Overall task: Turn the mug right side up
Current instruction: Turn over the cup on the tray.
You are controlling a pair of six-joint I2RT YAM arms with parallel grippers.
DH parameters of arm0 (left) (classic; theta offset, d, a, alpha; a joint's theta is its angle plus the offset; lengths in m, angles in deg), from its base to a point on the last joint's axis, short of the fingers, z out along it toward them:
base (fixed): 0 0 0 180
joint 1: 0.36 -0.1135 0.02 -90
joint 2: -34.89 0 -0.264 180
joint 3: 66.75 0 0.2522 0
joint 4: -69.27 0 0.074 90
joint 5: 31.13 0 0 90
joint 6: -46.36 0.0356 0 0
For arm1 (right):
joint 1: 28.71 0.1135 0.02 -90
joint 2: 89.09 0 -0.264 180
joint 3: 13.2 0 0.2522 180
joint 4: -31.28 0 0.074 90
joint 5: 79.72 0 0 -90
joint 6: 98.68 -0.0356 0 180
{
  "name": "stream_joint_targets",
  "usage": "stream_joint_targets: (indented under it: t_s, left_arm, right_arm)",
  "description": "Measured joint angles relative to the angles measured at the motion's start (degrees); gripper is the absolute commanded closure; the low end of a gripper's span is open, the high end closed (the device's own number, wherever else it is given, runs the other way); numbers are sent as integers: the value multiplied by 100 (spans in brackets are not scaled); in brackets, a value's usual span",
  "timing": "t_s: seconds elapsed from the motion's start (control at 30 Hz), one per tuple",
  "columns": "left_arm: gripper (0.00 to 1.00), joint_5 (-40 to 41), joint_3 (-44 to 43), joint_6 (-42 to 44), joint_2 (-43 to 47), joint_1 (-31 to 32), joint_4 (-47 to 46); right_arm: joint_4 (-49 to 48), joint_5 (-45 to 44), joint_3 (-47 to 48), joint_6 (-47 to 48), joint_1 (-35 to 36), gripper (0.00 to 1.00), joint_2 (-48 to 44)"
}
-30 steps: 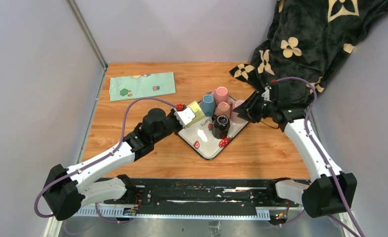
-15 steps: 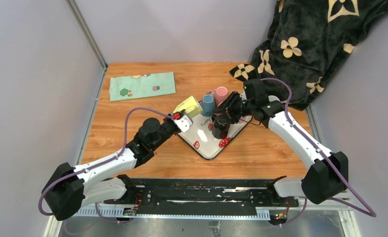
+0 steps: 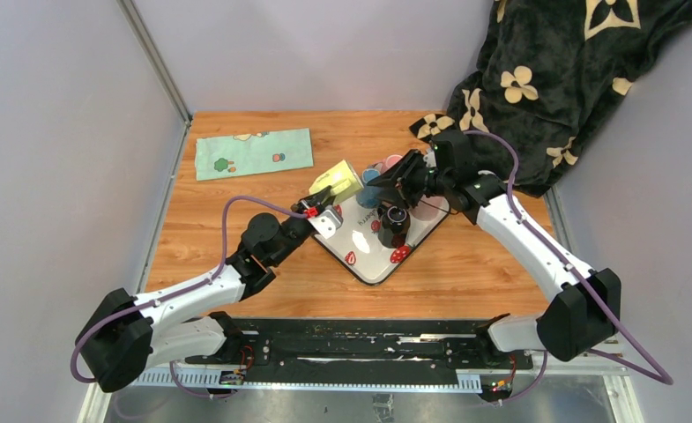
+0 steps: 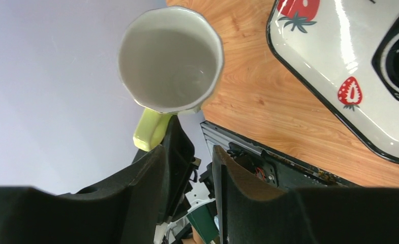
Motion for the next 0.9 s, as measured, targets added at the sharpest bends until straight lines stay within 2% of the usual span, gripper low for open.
stream_joint_targets:
  t_s: [0.53,0.9]
  left_arm:
    - [100,-638,0,811,-15,2,31]
    - [100,-719,-2,938,-153,24,26]
  right_arm:
    - [-122,236,269,-96,20,56,144]
    - [-120,286,267,-92,26,56,177]
